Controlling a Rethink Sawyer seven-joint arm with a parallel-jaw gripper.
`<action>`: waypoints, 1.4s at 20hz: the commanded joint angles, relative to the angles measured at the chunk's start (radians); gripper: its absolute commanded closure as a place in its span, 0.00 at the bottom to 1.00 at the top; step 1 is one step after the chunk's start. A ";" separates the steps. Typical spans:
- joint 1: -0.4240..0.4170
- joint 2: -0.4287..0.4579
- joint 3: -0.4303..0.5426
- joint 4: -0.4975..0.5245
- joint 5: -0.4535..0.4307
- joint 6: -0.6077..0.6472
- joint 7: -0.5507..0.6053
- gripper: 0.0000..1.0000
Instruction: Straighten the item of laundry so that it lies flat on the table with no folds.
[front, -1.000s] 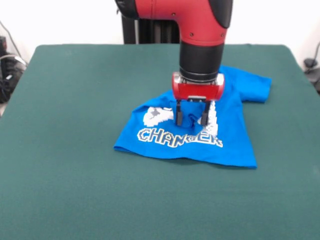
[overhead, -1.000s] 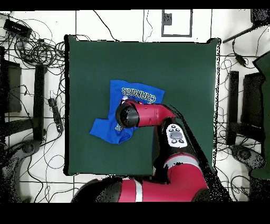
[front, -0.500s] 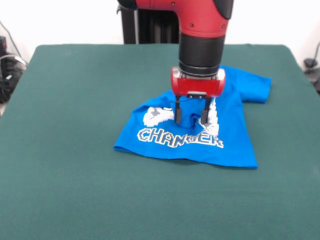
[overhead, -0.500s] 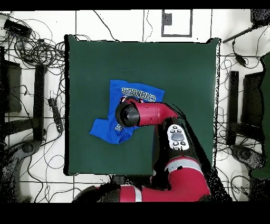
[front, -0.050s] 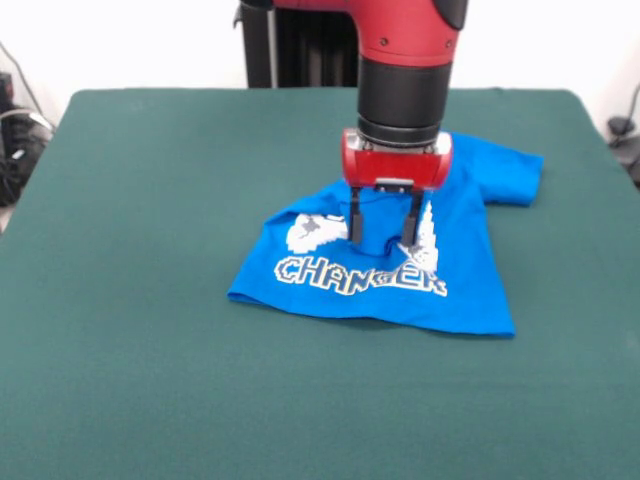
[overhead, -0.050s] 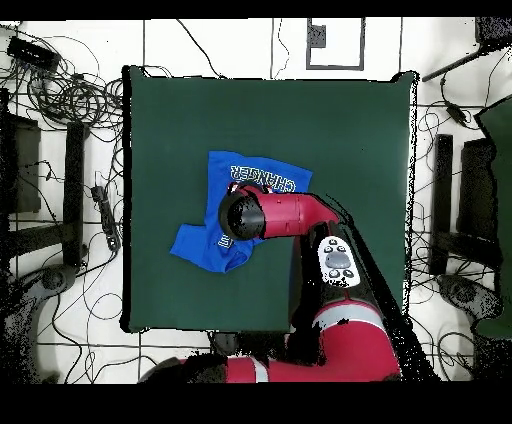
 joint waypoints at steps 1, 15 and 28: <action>0.017 0.054 0.084 0.057 -0.018 0.083 0.031 0.00; 0.056 0.071 0.079 0.040 0.002 0.066 0.067 0.00; 0.047 0.082 0.083 0.034 -0.003 0.060 0.057 0.00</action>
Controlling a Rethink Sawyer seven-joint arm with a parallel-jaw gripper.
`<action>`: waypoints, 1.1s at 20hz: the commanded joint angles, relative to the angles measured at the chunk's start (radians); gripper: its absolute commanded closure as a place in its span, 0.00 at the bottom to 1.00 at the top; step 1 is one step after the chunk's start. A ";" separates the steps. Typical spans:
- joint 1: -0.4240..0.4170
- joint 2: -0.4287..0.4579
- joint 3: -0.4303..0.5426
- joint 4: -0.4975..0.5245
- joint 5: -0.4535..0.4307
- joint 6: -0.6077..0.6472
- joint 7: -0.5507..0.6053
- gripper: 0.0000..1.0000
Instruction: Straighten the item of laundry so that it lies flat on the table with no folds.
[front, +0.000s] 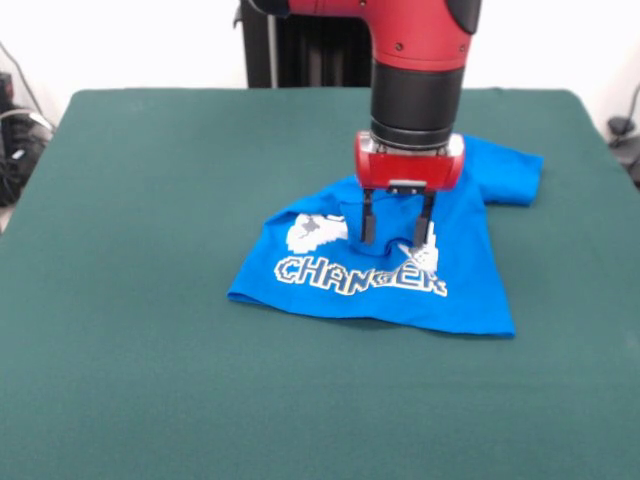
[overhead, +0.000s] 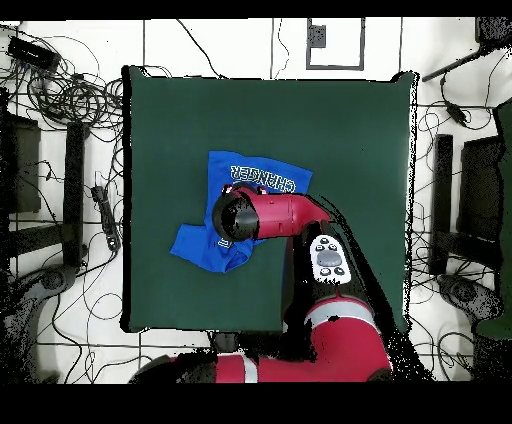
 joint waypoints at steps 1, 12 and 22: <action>0.027 0.072 0.084 0.033 -0.003 0.062 0.056 0.00; 0.030 0.076 0.069 0.049 -0.014 0.023 0.072 0.00; 0.010 0.071 0.073 0.055 -0.029 0.021 0.049 0.00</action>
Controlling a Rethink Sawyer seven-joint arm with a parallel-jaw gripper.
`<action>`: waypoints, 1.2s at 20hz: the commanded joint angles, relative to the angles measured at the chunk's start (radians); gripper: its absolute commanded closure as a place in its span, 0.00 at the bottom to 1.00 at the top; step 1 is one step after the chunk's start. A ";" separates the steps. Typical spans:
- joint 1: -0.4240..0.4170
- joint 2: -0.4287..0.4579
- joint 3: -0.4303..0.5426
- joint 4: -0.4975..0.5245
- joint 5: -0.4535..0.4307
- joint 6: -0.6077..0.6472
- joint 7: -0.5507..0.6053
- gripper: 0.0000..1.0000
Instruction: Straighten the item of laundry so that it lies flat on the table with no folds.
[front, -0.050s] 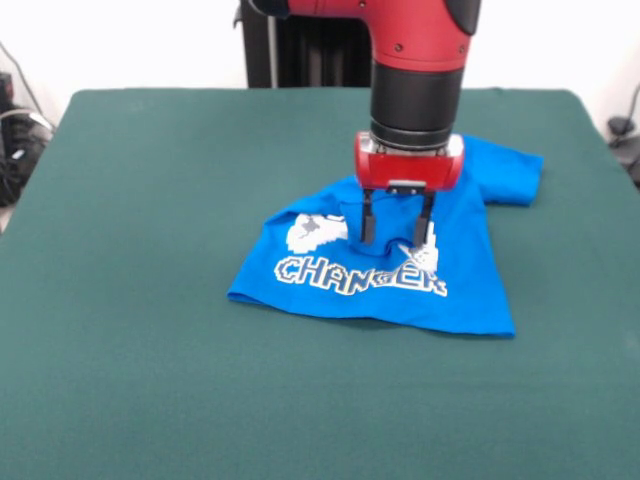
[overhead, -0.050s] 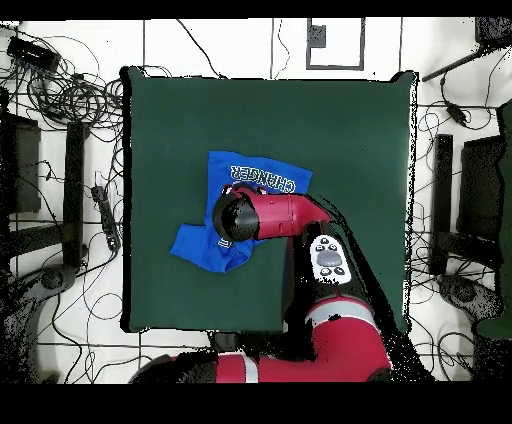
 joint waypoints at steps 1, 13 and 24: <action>0.011 0.068 0.074 0.054 -0.029 0.024 0.048 0.00; 0.007 0.063 0.067 0.051 -0.034 0.042 0.036 0.00; -0.004 0.055 0.060 0.060 -0.049 0.048 0.019 0.00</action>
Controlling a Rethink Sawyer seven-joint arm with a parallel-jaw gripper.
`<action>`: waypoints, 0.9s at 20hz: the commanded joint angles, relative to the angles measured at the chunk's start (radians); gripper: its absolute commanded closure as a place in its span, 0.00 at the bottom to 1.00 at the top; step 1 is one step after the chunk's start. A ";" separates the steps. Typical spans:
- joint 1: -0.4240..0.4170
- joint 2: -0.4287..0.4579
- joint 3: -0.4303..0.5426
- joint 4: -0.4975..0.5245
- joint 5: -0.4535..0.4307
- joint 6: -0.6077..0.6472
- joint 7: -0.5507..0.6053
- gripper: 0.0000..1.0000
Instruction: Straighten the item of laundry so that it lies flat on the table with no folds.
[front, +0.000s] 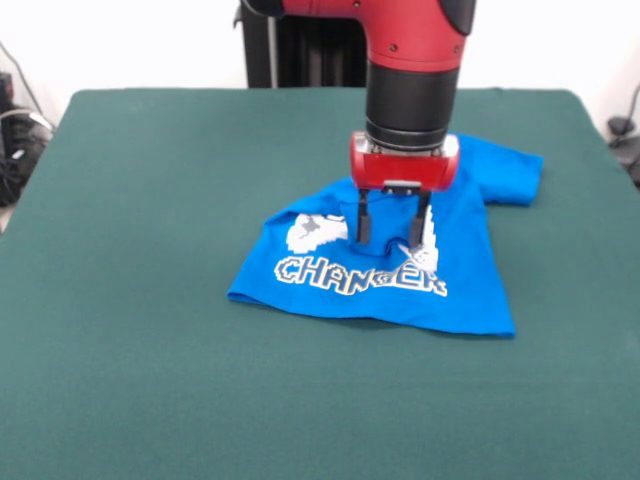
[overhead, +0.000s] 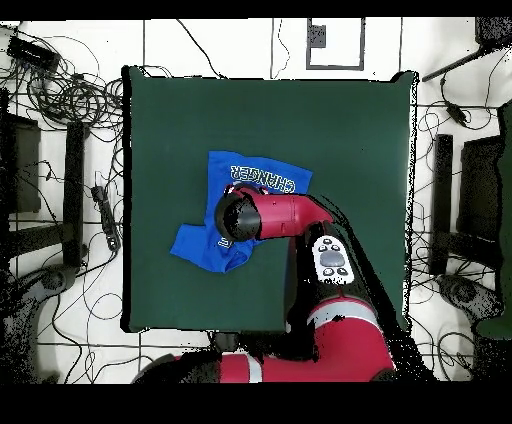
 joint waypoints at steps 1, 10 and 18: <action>-0.001 0.054 0.060 0.060 -0.050 0.050 0.015 0.00; -0.018 0.048 0.066 0.063 -0.064 0.058 0.001 0.00; -0.021 0.044 0.068 0.064 -0.079 0.067 0.007 0.00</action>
